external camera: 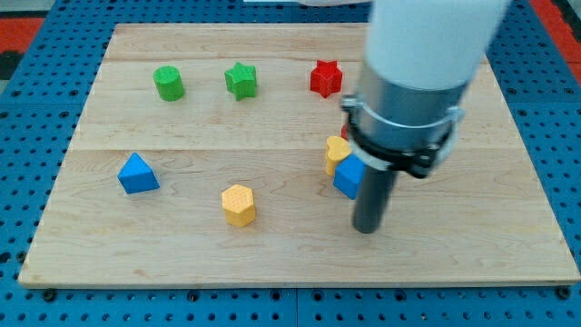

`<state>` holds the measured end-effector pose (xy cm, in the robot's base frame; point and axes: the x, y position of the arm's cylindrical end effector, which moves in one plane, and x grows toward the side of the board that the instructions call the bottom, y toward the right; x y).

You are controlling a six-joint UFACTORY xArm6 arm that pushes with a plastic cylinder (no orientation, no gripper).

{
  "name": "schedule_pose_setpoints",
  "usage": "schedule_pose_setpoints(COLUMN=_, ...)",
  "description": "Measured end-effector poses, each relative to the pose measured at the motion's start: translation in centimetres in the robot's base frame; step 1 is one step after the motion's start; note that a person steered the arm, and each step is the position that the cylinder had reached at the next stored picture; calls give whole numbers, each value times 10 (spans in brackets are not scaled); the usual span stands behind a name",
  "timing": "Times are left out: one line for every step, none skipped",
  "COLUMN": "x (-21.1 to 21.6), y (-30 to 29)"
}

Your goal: Nudge the yellow hexagon up a bit

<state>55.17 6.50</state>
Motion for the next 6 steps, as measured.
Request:
schedule_pose_setpoints(x=10, y=-48)
schedule_pose_setpoints(x=28, y=-143)
schedule_pose_setpoints(x=26, y=-233)
schedule_pose_setpoints(x=12, y=-203)
schedule_pose_setpoints(x=4, y=-103)
schedule_pose_setpoints(x=-17, y=-62)
